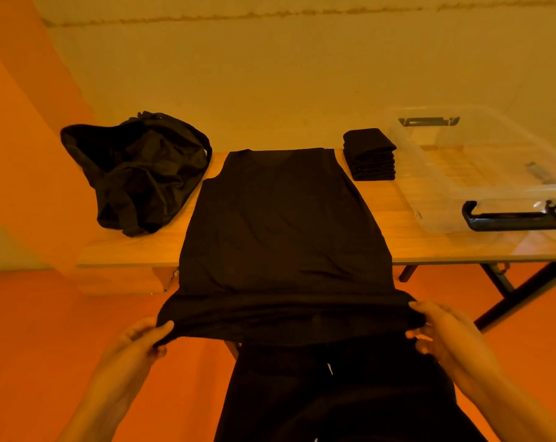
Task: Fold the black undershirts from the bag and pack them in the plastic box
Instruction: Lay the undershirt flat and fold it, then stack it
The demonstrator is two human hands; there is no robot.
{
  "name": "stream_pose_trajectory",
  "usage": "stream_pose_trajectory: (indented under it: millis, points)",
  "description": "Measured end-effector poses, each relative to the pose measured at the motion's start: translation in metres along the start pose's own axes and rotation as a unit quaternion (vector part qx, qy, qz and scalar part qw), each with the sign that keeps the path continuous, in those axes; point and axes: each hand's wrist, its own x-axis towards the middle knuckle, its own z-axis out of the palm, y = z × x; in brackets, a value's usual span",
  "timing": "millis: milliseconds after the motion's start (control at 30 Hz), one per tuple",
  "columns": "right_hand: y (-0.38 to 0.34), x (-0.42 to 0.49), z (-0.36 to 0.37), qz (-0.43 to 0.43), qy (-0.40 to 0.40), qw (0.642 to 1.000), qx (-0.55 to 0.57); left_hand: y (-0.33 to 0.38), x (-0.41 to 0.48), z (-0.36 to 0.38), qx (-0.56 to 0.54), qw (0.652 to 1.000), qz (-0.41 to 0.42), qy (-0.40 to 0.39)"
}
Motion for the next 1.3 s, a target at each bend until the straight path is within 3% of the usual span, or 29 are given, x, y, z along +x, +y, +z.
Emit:
stream_pose_trajectory:
  millis: [100, 267, 367, 433, 500, 600, 733, 767, 833, 933, 1100, 1300]
  points:
    - [0.004, 0.006, 0.005, 0.062, -0.028, 0.997, -0.042, -0.005, 0.004, 0.006, 0.04, 0.997, -0.06, -0.023]
    - [0.006, 0.016, -0.004, 0.075, -0.032, 0.994, -0.073, -0.003, 0.006, -0.001, 0.084, 0.991, -0.098, -0.032]
    - [-0.018, 0.013, 0.002, 0.09, -0.096, 0.99, -0.054, 0.029, -0.003, 0.018, 0.048, 0.985, -0.146, -0.08]
    - [-0.07, 0.018, 0.022, 0.018, -0.152, 0.988, -0.012, 0.078, 0.013, 0.045, 0.011, 0.987, -0.118, -0.111]
    - [-0.151, 0.036, 0.054, -0.12, -0.196, 0.973, 0.0, 0.151, 0.042, 0.083, -0.042, 0.986, -0.087, -0.136]
    - [-0.287, 0.06, 0.094, -0.237, -0.139, 0.949, 0.152, 0.274, 0.069, 0.135, -0.137, 0.976, 0.032, -0.168]
    - [-0.39, 0.046, 0.088, -0.436, -0.169, 0.845, 0.258, 0.373, 0.049, 0.158, -0.26, 0.911, 0.231, -0.221]
    - [-0.398, 0.039, 0.079, -0.479, -0.177, 0.823, 0.249, 0.382, 0.04, 0.158, -0.265, 0.902, 0.259, -0.219]
    - [-0.393, 0.025, 0.069, -0.526, -0.175, 0.81, 0.191, 0.38, 0.026, 0.155, -0.22, 0.911, 0.297, -0.185]
    - [-0.344, 0.018, 0.055, -0.491, -0.119, 0.851, 0.142, 0.336, 0.024, 0.143, -0.145, 0.94, 0.285, -0.117]
    - [-0.213, 0.038, 0.042, -0.332, -0.036, 0.943, 0.005, 0.21, 0.045, 0.118, -0.048, 0.979, 0.199, -0.012]
    - [-0.085, 0.049, 0.032, -0.183, 0.002, 0.982, -0.044, 0.092, 0.051, 0.087, 0.058, 0.993, 0.1, 0.015]
